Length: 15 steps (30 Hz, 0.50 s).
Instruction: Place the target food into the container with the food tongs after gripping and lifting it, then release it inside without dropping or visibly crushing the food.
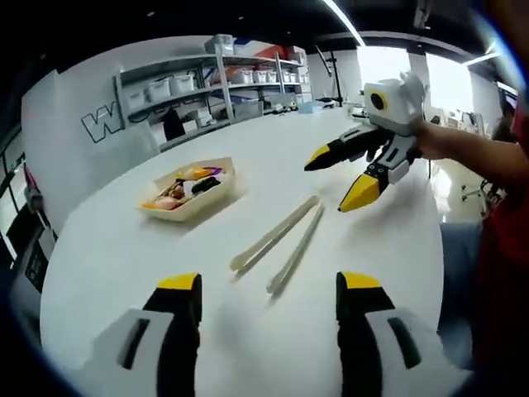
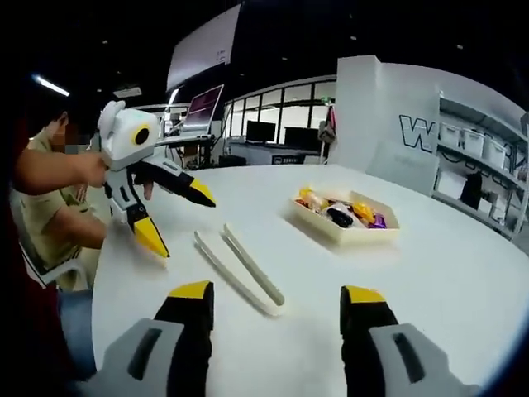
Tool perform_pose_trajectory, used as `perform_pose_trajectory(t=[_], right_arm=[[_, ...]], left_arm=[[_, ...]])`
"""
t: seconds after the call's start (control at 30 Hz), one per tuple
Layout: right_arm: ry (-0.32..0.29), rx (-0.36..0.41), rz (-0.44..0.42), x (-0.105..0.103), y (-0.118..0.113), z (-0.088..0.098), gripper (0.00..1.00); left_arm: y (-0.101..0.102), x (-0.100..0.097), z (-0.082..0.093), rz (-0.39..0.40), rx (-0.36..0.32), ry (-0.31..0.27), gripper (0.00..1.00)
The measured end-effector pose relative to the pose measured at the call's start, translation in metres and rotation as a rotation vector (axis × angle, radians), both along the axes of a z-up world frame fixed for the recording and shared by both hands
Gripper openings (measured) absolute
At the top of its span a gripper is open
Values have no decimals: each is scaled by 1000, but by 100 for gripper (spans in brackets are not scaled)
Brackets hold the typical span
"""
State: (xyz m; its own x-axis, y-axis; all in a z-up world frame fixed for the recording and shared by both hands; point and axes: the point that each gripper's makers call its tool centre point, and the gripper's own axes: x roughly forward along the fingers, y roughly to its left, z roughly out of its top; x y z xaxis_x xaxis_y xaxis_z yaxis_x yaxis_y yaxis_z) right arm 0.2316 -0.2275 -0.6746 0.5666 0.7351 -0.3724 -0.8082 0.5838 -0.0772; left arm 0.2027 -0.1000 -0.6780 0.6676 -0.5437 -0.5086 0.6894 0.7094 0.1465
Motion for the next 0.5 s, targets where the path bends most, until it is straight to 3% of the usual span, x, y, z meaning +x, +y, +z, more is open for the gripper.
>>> perform_pose_trajectory(t=[0.1,0.23,0.3,0.4,0.5], right_arm=[[-3,15,-9,-1,-3,7,77],[8,39,-13,-4,-5,17,82],[10,50,-14,-7,-6,23,83],[18,51,-10,-14,-7,30,79],[74,46,8,-27,-7,33,79]], left_arm=[[1,-1,4,31,-9,-4,83],[2,-4,9,57,-21,-2,92],[4,-6,6,94,-24,27,99],[7,-10,7,121,-6,25,99],[11,-12,4,148,3,41,99]])
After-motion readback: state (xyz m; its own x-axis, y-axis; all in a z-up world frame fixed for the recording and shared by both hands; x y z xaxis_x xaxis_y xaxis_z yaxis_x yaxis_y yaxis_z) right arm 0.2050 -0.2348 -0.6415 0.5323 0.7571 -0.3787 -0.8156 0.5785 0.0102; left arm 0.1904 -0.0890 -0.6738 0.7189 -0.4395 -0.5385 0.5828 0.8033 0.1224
